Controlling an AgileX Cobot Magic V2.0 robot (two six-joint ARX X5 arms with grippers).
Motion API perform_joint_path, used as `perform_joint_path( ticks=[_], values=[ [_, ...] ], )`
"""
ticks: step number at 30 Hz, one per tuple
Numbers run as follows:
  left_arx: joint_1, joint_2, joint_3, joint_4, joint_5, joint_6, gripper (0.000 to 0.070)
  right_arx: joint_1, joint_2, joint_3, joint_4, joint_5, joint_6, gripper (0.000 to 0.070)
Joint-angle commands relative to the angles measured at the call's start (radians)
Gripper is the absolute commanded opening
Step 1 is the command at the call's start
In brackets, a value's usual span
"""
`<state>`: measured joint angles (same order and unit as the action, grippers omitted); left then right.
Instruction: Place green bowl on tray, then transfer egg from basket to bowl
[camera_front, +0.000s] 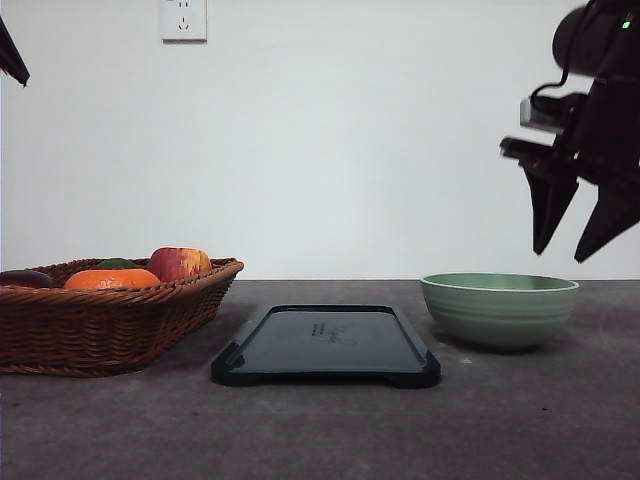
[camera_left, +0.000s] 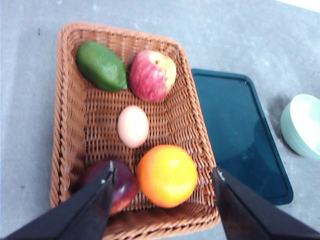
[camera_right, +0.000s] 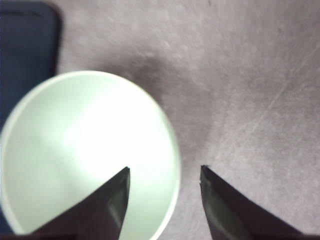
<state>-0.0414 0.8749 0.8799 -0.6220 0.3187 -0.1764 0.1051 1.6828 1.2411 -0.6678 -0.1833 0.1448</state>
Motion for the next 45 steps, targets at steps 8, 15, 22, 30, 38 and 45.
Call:
perform_joint_path(
  ticks=[8, 15, 22, 30, 38, 45],
  values=[
    [0.000, 0.005, 0.024, 0.017, 0.005, 0.000, 0.0389, -0.011, 0.072, 0.023, -0.023, -0.001, -0.023, 0.0250],
    [0.000, 0.005, 0.024, 0.016, 0.005, 0.000, 0.0389, -0.011, 0.090, 0.023, -0.029, -0.041, -0.028, 0.0040],
    [0.000, 0.006, 0.024, 0.016, 0.005, 0.000, 0.0389, -0.011, 0.089, 0.028, -0.041, -0.053, -0.028, 0.0005],
    [0.000, 0.006, 0.024, 0.016, 0.005, 0.000, 0.0389, 0.005, 0.087, 0.160, -0.202, -0.053, -0.050, 0.0005],
    [0.000, 0.007, 0.024, 0.017, 0.005, 0.001, 0.0389, 0.080, 0.092, 0.374, -0.375, -0.053, -0.056, 0.0005],
    [0.000, 0.007, 0.024, 0.017, 0.005, 0.001, 0.0389, 0.181, 0.132, 0.471, -0.404, -0.053, -0.054, 0.0005]
  ],
)
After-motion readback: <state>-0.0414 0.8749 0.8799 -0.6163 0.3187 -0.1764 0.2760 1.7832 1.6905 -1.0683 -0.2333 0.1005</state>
